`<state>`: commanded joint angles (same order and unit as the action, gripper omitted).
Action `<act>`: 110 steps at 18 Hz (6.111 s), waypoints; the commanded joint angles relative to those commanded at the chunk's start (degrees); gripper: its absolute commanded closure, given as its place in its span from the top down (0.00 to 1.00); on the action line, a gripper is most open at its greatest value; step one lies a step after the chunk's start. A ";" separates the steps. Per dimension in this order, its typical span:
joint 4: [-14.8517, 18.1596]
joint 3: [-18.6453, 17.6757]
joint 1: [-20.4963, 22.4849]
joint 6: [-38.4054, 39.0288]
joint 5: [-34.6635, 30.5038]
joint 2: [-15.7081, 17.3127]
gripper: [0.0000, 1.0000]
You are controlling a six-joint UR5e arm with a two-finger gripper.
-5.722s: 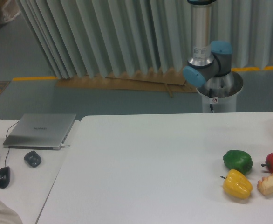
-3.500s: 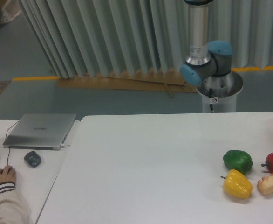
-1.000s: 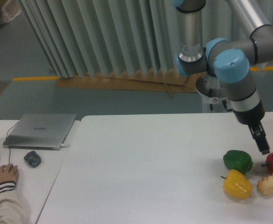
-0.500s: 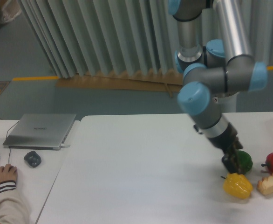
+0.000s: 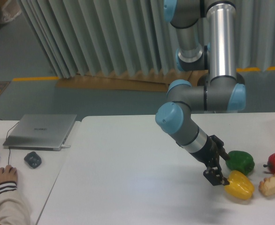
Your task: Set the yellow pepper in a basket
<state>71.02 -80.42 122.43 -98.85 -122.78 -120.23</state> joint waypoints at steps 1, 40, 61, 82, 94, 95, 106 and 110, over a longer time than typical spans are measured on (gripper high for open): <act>0.00 0.00 0.52 -2.20 -0.09 0.17 1.00; -4.83 -3.34 2.64 2.87 0.70 -1.15 0.05; -1.93 -7.56 26.61 -0.88 15.10 18.19 0.06; -4.92 -9.32 46.85 -10.48 23.38 13.18 0.57; -5.27 -10.72 46.32 -10.22 23.46 13.01 0.94; -5.19 -10.81 46.41 -10.22 23.46 12.75 0.99; -5.19 -9.41 47.37 -10.22 26.26 16.68 1.00; -4.22 -9.31 48.69 -10.39 31.89 20.73 1.00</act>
<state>66.79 -89.73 171.12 -109.25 -90.89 -99.50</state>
